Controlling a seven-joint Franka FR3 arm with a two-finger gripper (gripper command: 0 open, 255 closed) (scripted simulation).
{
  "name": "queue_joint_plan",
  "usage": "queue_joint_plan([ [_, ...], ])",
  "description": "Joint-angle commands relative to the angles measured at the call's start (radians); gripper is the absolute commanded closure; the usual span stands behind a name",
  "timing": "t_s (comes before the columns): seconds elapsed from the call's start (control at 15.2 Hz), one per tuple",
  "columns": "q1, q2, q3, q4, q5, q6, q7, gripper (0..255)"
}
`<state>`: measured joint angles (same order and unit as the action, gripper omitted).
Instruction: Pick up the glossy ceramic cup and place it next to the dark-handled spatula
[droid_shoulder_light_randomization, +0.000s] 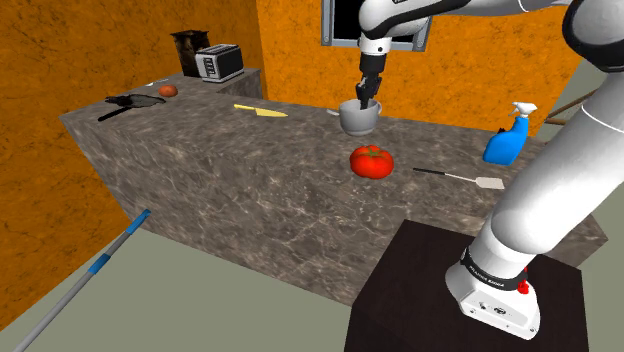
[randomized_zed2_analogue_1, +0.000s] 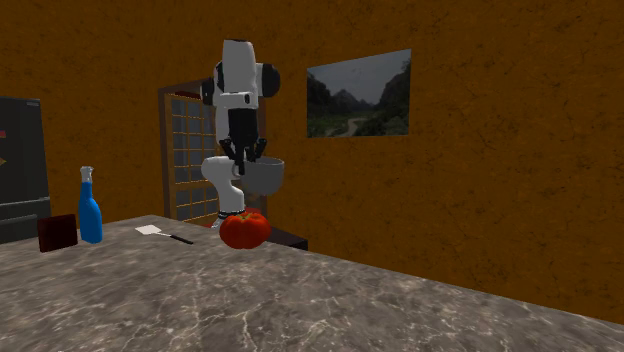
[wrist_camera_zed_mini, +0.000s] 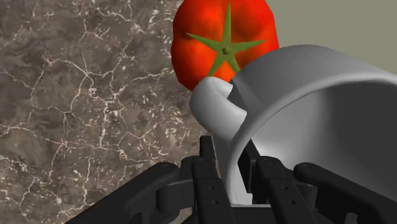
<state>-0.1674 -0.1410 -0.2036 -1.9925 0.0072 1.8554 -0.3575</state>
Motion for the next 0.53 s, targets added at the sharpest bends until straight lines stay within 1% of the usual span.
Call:
queue_joint_plan([
  [0.0,-0.012,-0.060,-0.011,-0.065,-0.014,0.006,-0.018,255],
  [0.46,-0.072,-0.281,-0.060,-0.265,-0.081,-0.011,-0.090,255],
])
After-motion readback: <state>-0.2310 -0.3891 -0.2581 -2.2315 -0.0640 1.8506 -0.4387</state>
